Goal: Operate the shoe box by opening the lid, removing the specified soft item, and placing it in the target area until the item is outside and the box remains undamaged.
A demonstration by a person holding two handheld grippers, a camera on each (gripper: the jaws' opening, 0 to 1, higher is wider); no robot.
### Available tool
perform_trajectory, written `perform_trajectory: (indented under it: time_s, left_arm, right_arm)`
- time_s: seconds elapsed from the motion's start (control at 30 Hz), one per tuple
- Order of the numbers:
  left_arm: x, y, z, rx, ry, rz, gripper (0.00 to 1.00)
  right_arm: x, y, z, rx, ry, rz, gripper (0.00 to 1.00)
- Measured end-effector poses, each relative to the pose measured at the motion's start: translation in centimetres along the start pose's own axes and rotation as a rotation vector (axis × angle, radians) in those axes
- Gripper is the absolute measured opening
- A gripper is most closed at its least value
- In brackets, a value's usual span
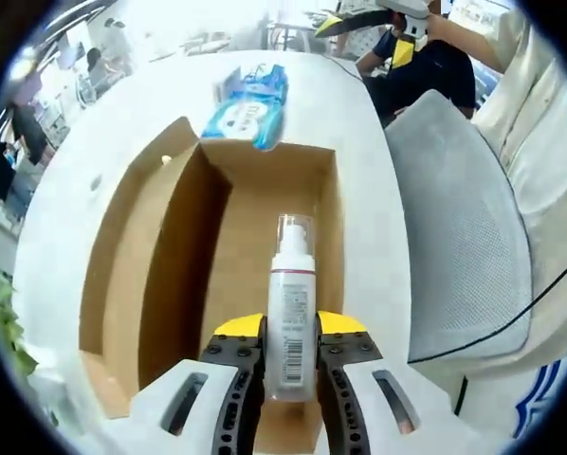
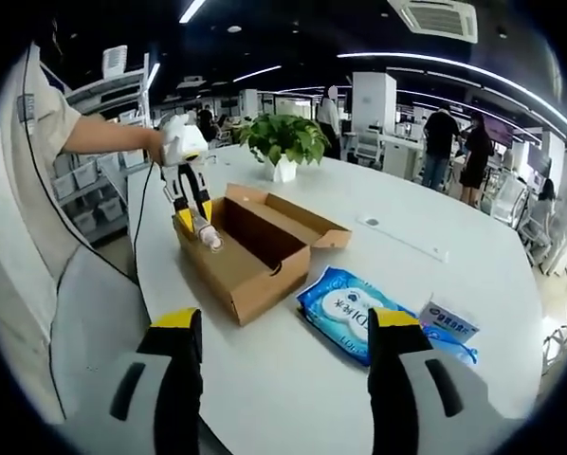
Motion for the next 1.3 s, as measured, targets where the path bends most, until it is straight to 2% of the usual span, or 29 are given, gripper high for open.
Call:
perform_trajectory:
  time_s: [0.43,0.7,0.97,1.3]
  left_arm:
    - [3.8,1.7,-0.7,-0.017,0.094,0.082,0.17]
    - [5.8,2.3,-1.1,-0.017,0.14,0.131,0.17]
    - [8.0,3.4,-1.4,-0.037,0.191,0.163,0.17]
    - [9.9,4.7,-1.6,-0.079,0.247,0.191,0.17]
  right_arm:
    - [0.8,-1.8,1.6,0.055,0.019,-0.02,0.63]
    - [1.8,-2.9,2.2,0.097,0.056,-0.046,0.52]
    - [2.3,-4.0,2.8,0.13,0.065,-0.059,0.48]
    - [2.7,-5.7,3.8,0.187,0.065,-0.087,0.41]
Point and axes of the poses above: the point that each gripper's makers call its tool centre point, and the gripper's own axes: z roughly forward along the fingers, y roughly to its right, x roughly out of its top, the point moved 2 cm from there along -z, roughly backward along the fingers, and after that the axes turned 7 degrees about x, right-handed, at the moved point
